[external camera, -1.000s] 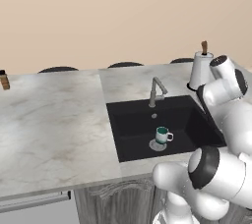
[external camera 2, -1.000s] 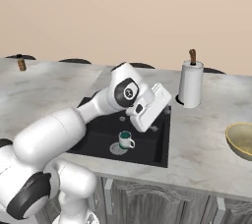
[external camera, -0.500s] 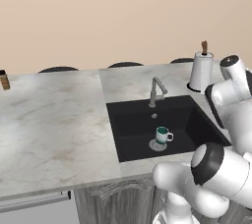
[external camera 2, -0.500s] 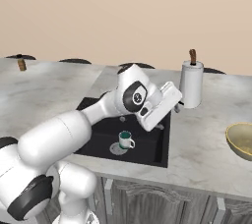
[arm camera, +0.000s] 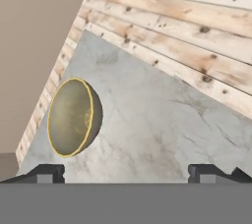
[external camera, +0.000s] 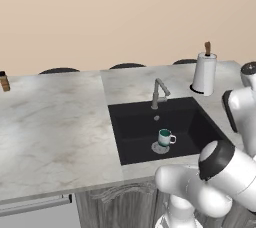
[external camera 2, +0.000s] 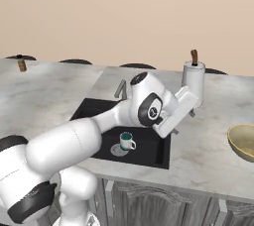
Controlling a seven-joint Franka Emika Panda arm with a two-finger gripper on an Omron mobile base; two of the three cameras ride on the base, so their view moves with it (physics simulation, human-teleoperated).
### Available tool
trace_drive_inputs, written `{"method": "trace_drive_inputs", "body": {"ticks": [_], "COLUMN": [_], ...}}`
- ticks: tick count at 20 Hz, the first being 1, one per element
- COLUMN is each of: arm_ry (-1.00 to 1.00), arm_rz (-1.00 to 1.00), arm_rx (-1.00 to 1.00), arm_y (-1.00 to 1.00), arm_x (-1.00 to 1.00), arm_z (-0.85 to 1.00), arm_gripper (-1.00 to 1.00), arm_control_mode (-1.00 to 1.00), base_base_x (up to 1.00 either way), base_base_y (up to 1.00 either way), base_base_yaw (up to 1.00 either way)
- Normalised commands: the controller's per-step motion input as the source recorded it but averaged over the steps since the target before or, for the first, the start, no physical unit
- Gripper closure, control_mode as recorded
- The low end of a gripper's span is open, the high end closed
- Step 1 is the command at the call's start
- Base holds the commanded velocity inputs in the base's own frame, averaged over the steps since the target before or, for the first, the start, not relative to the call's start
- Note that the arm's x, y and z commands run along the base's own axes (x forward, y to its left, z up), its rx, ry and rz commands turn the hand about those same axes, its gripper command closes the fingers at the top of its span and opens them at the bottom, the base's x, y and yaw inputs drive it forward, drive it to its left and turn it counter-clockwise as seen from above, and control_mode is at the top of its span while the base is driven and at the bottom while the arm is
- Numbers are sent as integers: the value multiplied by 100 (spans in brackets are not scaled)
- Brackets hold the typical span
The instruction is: Pick the mug and place it in the sink. Pick the bowl and place it in the open cabinet and then close the cabinet.
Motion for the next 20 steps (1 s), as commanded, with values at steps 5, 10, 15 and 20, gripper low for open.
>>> {"method": "trace_drive_inputs", "body": {"ticks": [5, 10, 15, 20], "arm_ry": [0, 0, 1, 0], "arm_rz": [0, 0, 3, 9], "arm_rx": [0, 0, 4, 8], "arm_y": [-21, -23, -23, -16], "arm_x": [9, 9, 11, 24], "arm_z": [0, 0, 0, -5], "arm_gripper": [-100, -100, -100, -100], "arm_control_mode": [-100, -100, -100, -100], "base_base_x": [0, 0, 0, 0], "base_base_y": [0, 0, 0, 0], "base_base_yaw": [0, 0, 0, 0]}}
